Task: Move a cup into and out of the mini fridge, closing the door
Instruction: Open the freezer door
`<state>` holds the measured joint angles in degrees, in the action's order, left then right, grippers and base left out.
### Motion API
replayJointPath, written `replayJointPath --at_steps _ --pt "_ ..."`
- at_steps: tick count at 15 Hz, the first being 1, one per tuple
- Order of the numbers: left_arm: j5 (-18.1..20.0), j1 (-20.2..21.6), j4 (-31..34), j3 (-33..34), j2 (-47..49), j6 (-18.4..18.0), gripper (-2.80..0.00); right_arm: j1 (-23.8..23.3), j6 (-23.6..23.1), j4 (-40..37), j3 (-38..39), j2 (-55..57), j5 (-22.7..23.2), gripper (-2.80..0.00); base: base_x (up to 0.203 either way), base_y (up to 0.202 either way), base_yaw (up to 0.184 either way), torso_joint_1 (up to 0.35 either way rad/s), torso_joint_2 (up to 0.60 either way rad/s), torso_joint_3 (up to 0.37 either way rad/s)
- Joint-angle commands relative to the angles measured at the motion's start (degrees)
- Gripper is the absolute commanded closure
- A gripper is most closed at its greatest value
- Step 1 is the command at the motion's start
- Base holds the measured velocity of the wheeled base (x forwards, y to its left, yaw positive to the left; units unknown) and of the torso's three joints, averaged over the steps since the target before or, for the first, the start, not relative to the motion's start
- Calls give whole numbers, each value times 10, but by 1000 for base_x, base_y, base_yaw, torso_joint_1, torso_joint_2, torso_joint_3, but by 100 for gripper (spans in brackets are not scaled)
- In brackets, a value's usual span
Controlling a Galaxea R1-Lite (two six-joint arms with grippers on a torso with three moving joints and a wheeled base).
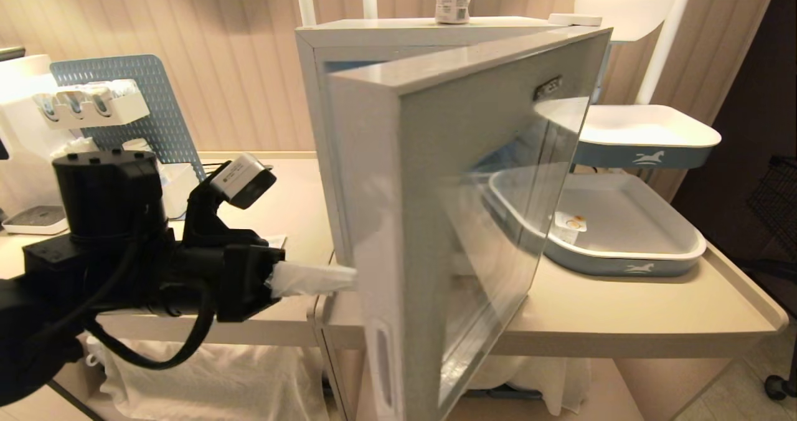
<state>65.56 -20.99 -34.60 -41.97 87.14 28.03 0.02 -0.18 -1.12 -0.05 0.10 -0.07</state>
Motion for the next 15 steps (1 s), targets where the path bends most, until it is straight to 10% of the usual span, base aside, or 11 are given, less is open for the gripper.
replayJointPath --at_steps 1,5,9,10,12,15 --pt "73 -15 -2 -17 10 2 0 0 0 0 0 0 0 0 0 0 0 0 0 0" --pt "82 -137 -2 -77 72 3 0 0 0 0 0 0 0 0 0 0 0 0 0 0" --pt "14 -199 -3 -95 94 -1 0 0 0 0 0 0 0 0 0 0 0 0 0 0" --pt "-31 -191 1 -92 70 -1 0 0 0 0 0 1 0 0 0 0 0 0 0 0" --pt "-241 -164 47 -103 -10 1 0 0 -1 0 0 1 0 0 0 0 0 0 0 0" --pt "-543 -66 317 -255 -129 6 0 0 -1 0 0 0 0 0 0 0 0 0 0 0"
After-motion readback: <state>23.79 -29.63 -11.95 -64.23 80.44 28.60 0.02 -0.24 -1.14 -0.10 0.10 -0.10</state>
